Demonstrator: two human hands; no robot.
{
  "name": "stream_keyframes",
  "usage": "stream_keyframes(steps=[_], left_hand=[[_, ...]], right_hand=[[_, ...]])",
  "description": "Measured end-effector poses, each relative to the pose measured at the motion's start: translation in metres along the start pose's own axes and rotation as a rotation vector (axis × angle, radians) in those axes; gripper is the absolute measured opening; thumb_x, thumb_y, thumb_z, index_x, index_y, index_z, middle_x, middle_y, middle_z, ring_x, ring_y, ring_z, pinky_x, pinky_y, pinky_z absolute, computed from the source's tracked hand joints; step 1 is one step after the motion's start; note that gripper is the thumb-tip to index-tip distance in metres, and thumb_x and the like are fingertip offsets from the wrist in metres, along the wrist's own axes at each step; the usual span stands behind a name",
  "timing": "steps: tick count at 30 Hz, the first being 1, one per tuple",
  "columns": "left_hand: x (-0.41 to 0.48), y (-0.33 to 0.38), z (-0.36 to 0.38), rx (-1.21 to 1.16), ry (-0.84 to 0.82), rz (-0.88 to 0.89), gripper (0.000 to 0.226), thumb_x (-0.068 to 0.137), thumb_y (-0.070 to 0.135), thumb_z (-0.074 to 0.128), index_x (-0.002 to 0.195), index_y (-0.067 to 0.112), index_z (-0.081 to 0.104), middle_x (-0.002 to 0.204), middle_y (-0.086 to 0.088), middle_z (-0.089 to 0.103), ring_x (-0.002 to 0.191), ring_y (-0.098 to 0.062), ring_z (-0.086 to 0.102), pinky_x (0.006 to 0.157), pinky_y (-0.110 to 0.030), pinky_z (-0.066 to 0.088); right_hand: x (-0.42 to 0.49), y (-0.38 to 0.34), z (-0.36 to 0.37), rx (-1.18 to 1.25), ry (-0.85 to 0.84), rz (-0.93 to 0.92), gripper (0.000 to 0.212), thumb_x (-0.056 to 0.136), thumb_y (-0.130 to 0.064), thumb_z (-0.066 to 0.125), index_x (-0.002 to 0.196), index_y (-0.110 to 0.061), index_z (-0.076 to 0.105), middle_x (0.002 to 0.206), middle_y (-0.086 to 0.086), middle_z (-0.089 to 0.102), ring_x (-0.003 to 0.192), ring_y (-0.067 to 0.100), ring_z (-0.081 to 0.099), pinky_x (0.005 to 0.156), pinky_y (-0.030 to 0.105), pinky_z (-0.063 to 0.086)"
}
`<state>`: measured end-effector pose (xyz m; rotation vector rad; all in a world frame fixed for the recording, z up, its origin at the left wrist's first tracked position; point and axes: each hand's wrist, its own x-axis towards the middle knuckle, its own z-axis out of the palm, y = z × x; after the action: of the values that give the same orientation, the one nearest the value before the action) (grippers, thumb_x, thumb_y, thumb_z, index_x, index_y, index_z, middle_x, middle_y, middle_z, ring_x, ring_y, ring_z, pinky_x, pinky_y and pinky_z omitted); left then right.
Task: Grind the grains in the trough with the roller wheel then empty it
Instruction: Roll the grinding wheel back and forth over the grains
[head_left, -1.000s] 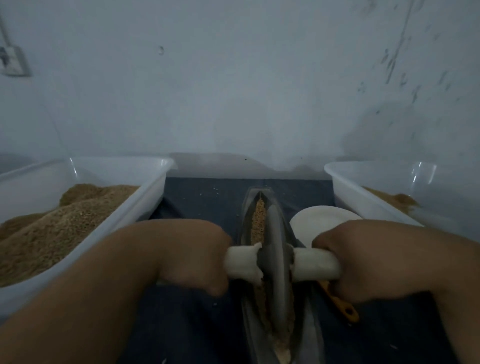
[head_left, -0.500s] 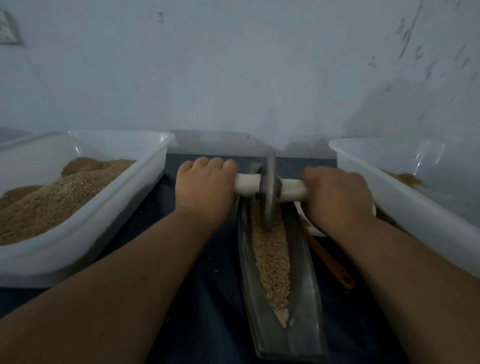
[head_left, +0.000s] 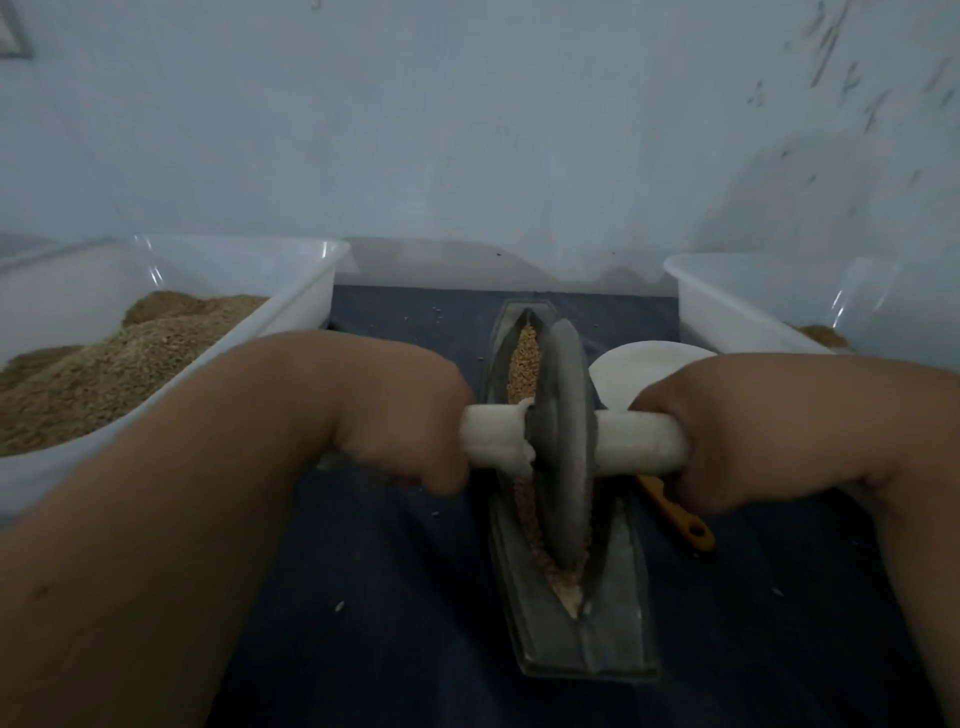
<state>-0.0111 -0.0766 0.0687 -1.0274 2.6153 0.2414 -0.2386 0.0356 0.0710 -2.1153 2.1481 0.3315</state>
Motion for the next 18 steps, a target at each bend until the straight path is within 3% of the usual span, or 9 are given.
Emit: stream_keyframes(steps=[3, 6, 9, 11, 13, 16, 18], left_hand=[[0.005, 0.0, 0.001, -0.035, 0.035, -0.004, 0.018, 0.069, 0.029, 0.067, 0.076, 0.012, 0.07, 0.05, 0.006, 0.064, 0.037, -0.002, 0.05, 0.039, -0.013, 0.038], [0.016, -0.004, 0.003, 0.056, 0.184, -0.027, 0.022, 0.074, 0.037, 0.066, 0.088, 0.02, 0.065, 0.069, 0.003, 0.064, 0.062, -0.008, 0.06, 0.058, -0.022, 0.049], [0.036, -0.003, 0.013, 0.166, 0.565, -0.184, 0.019, 0.08, 0.04, 0.061, 0.091, 0.029, 0.051, 0.076, 0.01, 0.049, 0.079, -0.018, 0.056, 0.067, -0.034, 0.041], [0.049, -0.001, 0.021, 0.262, 0.836, -0.286, 0.021, 0.082, 0.035, 0.06, 0.097, 0.026, 0.049, 0.09, 0.003, 0.056, 0.093, -0.025, 0.057, 0.077, -0.039, 0.038], [0.058, -0.002, 0.025, 0.309, 0.965, -0.308, 0.031, 0.081, 0.031, 0.06, 0.109, 0.021, 0.05, 0.106, -0.004, 0.058, 0.1, -0.029, 0.054, 0.085, -0.041, 0.037], [0.061, -0.007, 0.026, 0.318, 1.045, -0.21, 0.026, 0.08, 0.03, 0.062, 0.101, 0.021, 0.051, 0.1, -0.003, 0.059, 0.091, -0.028, 0.056, 0.075, -0.037, 0.035], [0.057, -0.008, 0.023, 0.274, 0.969, -0.192, 0.021, 0.08, 0.033, 0.062, 0.09, 0.024, 0.044, 0.089, 0.001, 0.058, 0.078, -0.024, 0.053, 0.067, -0.034, 0.031]], right_hand=[[0.007, -0.002, 0.002, 0.001, 0.027, -0.001, 0.015, 0.069, -0.037, 0.069, 0.082, -0.034, 0.062, 0.076, -0.009, 0.065, 0.072, 0.005, 0.063, 0.065, 0.028, 0.056], [0.022, 0.001, 0.008, 0.011, 0.156, 0.027, 0.015, 0.072, -0.032, 0.07, 0.074, -0.038, 0.055, 0.07, -0.012, 0.059, 0.064, 0.001, 0.056, 0.051, 0.019, 0.041], [0.047, 0.003, 0.022, 0.014, 0.453, 0.122, 0.017, 0.074, -0.026, 0.066, 0.075, -0.032, 0.05, 0.072, -0.01, 0.055, 0.064, 0.01, 0.052, 0.059, 0.028, 0.047], [0.063, 0.004, 0.033, -0.046, 0.718, 0.145, 0.024, 0.074, -0.017, 0.064, 0.073, -0.025, 0.041, 0.07, -0.007, 0.049, 0.061, 0.02, 0.051, 0.057, 0.03, 0.036], [0.073, 0.006, 0.038, -0.099, 0.851, 0.165, 0.026, 0.073, -0.011, 0.062, 0.076, -0.024, 0.039, 0.069, 0.0, 0.048, 0.061, 0.028, 0.051, 0.058, 0.031, 0.028], [0.077, 0.009, 0.04, -0.119, 0.826, 0.202, 0.025, 0.073, -0.016, 0.062, 0.076, -0.025, 0.039, 0.067, -0.003, 0.043, 0.057, 0.024, 0.04, 0.055, 0.03, 0.026], [0.074, 0.011, 0.039, -0.113, 0.771, 0.188, 0.02, 0.074, -0.023, 0.062, 0.075, -0.026, 0.042, 0.066, -0.006, 0.045, 0.056, 0.021, 0.042, 0.05, 0.027, 0.025]])
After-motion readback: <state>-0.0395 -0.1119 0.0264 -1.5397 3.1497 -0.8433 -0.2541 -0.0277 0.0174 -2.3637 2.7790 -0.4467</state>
